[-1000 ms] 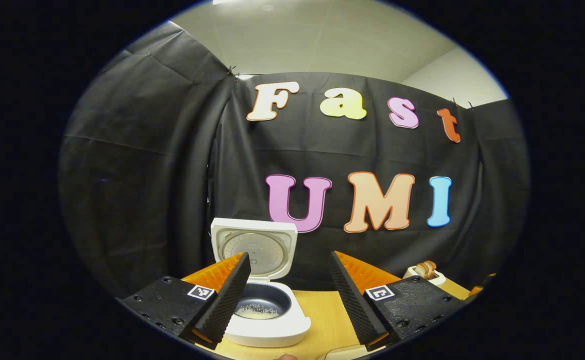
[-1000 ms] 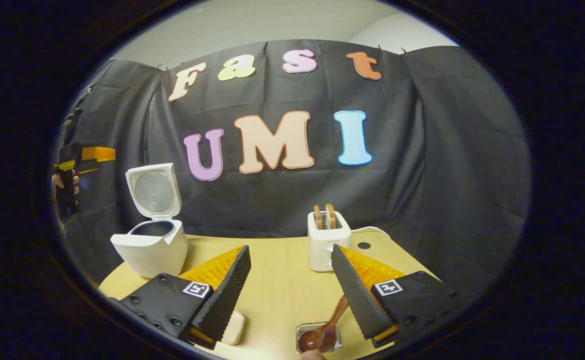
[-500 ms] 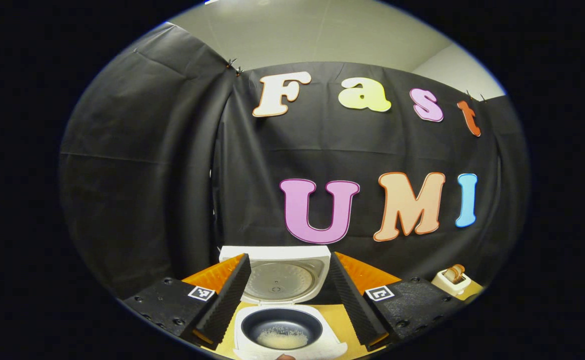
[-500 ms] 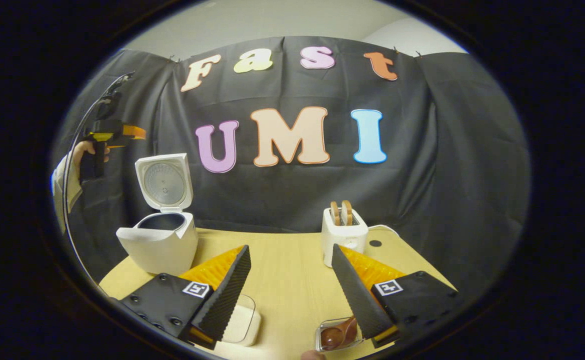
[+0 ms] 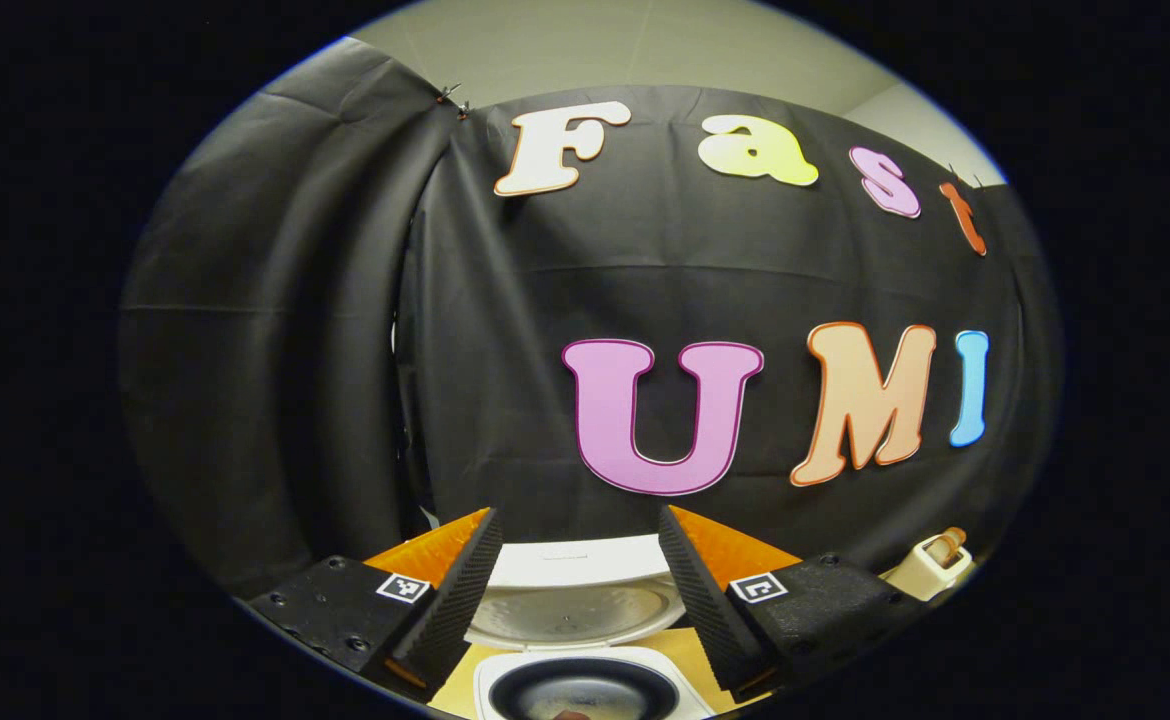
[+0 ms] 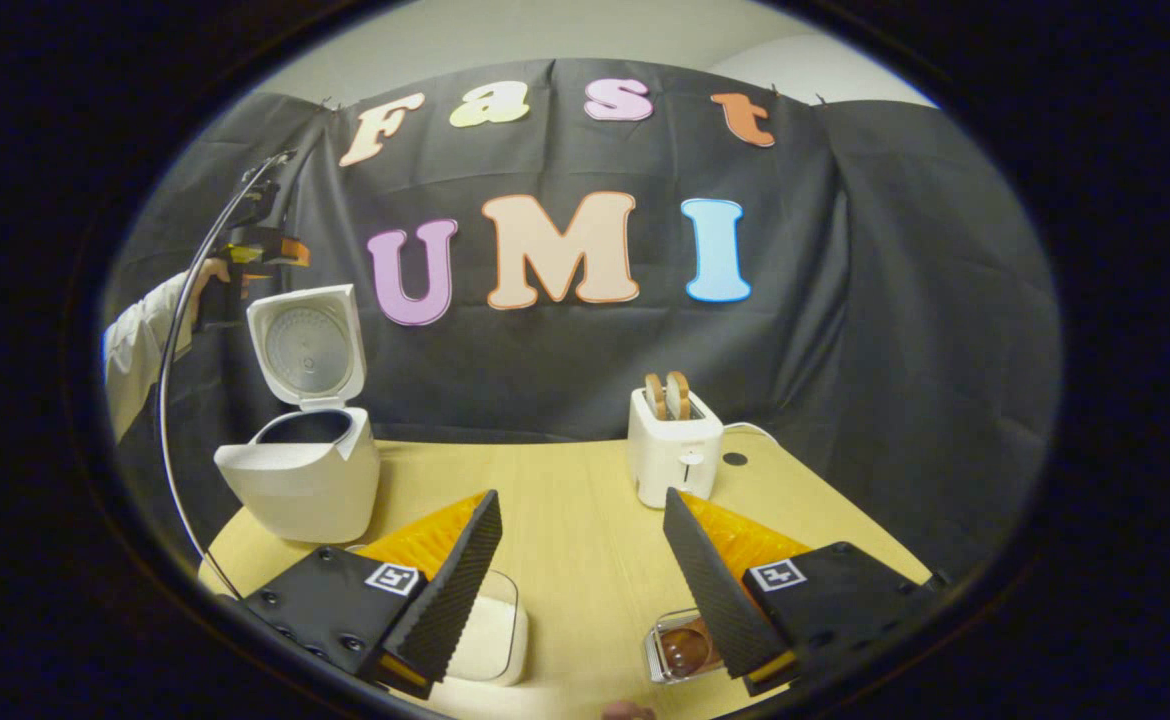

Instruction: Close the left gripper, press the button to open the rice cooker; take a wooden spoon from the chopstick holder with the right hand, scoop a spoonful of rice and pour it into the rice cooker, then put the wooden spoon back into the chopstick holder.

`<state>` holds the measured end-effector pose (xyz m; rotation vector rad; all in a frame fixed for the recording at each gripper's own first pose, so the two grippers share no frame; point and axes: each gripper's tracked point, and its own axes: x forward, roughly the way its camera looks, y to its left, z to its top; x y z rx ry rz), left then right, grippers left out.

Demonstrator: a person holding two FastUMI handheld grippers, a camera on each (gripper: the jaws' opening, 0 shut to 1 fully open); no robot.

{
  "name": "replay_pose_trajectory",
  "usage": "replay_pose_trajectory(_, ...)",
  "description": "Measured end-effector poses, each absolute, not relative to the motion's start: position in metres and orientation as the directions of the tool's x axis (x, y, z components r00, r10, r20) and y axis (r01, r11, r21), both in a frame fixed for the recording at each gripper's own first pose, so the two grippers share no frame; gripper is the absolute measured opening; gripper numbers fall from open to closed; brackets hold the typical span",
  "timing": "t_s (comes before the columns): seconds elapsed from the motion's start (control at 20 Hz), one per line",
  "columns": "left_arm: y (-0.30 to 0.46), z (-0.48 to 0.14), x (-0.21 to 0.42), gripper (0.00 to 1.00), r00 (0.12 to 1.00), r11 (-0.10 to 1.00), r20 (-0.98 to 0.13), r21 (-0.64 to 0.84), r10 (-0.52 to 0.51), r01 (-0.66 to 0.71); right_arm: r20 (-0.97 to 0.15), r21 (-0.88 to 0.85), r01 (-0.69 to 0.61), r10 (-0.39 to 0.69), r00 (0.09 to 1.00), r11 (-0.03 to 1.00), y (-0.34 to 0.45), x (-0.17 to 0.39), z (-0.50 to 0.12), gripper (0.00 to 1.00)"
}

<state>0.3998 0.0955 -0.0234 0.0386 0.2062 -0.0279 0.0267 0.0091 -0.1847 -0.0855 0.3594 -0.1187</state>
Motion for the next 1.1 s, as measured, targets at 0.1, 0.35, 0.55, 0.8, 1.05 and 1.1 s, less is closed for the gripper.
replay_pose_trajectory(0.1, 0.100, -0.036, 0.418, 0.92, 0.976, 0.998, -0.219, 0.051, -0.010, 0.021, -0.352, -0.109, 0.118, -0.149, 0.924, 0.987, 0.009, 0.024, -0.187, 1.00)
replay_pose_trajectory(0.35, 0.107, -0.072, 0.440, 0.92, 0.953, 0.999, -0.302, 0.032, 0.013, -0.004, -0.347, -0.136, 0.129, -0.169, 0.922, 0.982, 0.014, 0.024, -0.184, 1.00)
replay_pose_trajectory(0.55, 0.104, -0.066, 0.427, 0.94, 0.951, 0.999, -0.309, -0.032, -0.001, -0.009, -0.343, -0.130, 0.117, -0.156, 0.926, 0.985, 0.020, 0.028, -0.181, 1.00)
replay_pose_trajectory(0.8, 0.097, -0.072, 0.387, 0.94, 0.953, 1.000, -0.304, -0.027, -0.017, 0.009, -0.340, -0.111, 0.083, -0.117, 0.933, 0.990, 0.023, 0.034, -0.176, 1.00)
replay_pose_trajectory(1.05, 0.091, -0.079, 0.347, 0.93, 0.952, 1.000, -0.305, -0.021, -0.004, -0.002, -0.334, -0.098, 0.029, -0.060, 0.941, 0.995, 0.029, 0.037, -0.170, 1.00)
replay_pose_trajectory(1.1, 0.090, -0.083, 0.340, 0.93, 0.951, 1.000, -0.310, -0.021, -0.003, -0.004, -0.333, -0.099, 0.019, -0.051, 0.942, 0.995, 0.029, 0.038, -0.170, 1.00)
